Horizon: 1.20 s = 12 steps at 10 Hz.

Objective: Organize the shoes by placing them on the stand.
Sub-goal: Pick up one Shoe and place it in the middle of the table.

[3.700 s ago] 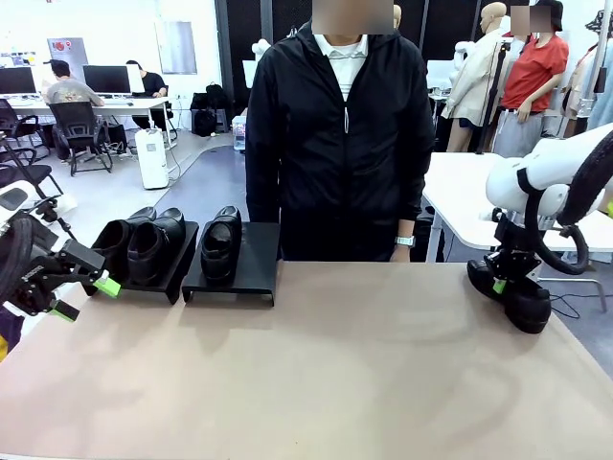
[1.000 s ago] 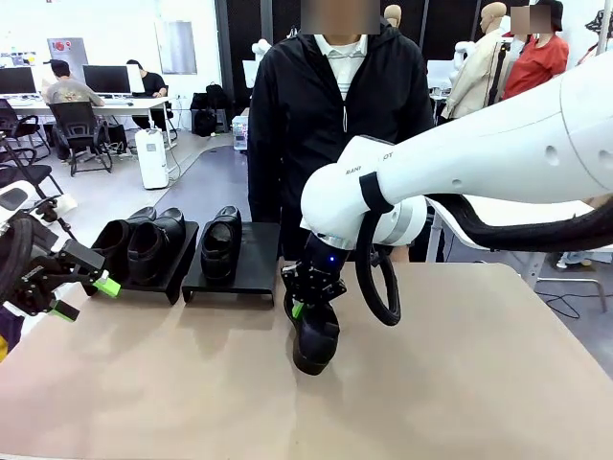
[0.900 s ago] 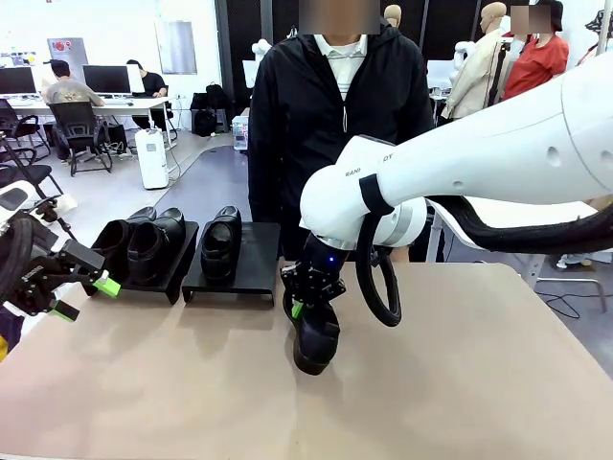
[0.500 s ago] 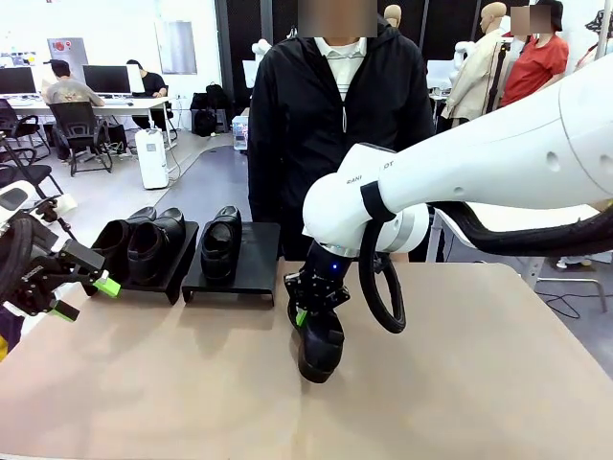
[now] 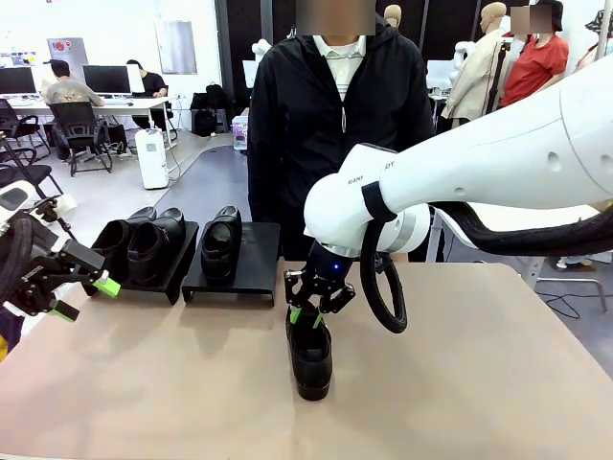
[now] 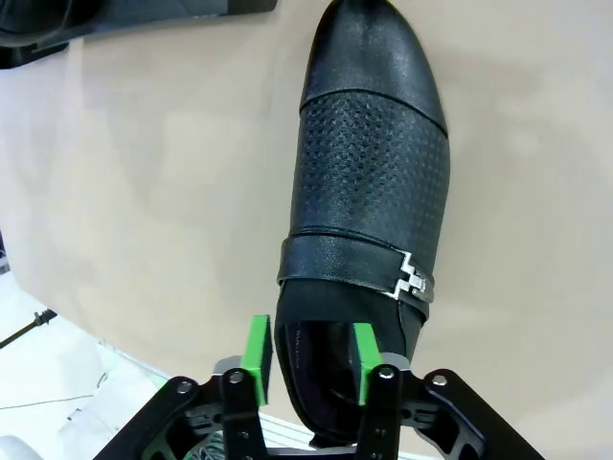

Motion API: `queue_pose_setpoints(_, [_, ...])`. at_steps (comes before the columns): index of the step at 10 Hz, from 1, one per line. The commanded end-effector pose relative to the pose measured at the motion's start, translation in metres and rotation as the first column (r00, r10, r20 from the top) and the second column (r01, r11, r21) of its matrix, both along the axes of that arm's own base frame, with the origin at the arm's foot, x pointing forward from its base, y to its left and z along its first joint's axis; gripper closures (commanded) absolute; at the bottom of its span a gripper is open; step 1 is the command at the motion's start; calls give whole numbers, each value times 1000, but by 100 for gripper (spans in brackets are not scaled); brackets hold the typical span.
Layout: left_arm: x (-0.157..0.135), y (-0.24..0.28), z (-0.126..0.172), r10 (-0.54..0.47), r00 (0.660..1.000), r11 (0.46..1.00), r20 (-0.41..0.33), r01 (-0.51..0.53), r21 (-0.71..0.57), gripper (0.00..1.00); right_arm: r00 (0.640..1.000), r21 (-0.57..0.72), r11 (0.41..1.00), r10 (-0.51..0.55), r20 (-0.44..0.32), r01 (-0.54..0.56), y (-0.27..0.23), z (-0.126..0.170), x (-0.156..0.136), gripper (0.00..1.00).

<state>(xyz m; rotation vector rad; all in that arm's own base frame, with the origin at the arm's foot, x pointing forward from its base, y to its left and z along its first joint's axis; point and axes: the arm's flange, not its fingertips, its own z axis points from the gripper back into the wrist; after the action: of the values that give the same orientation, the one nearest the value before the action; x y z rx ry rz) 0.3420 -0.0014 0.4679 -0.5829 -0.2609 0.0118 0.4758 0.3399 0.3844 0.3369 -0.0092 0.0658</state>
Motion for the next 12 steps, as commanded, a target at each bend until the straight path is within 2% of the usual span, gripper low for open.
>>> queue_pose_setpoints(1, [-3,3,-1,-4,1000,1000,-1,4,5,0,999,0,999,35,10,-35,-8,11,-4,0])
queue_pose_setpoints(4, [-3,3,-1,-4,1000,1000,-1,4,5,0,993,49,993,112,-19,-111,-58,55,-17,0])
queue_pose_setpoints(6, [-3,3,-1,-4,1000,1000,-1,4,5,0,994,37,994,104,-45,-102,-128,96,-38,0])
queue_pose_setpoints(7, [-3,3,-1,-4,1000,1000,-1,4,5,0,998,88,994,60,-22,-58,-175,116,-52,0])
queue_pose_setpoints(8, [-3,3,-1,-4,1000,1000,-1,4,5,0,1000,203,979,8,17,-11,-229,134,-72,0])
queue_pose_setpoints(9, [-3,3,-1,-4,1000,1000,-1,4,5,0,994,329,942,-88,66,62,-284,143,-94,0])
queue_pose_setpoints(10, [-3,3,-1,-4,1000,1000,-1,4,5,0,983,451,887,-155,102,93,-335,137,-121,0])
queue_pose_setpoints(11, [-3,3,-1,-4,1000,1000,-1,4,5,0,966,501,853,-231,114,145,-364,122,-139,0])
queue_pose_setpoints(12, [-3,3,-1,-4,1000,1000,-1,4,5,0,950,490,861,-253,181,137,-380,101,-151,0])
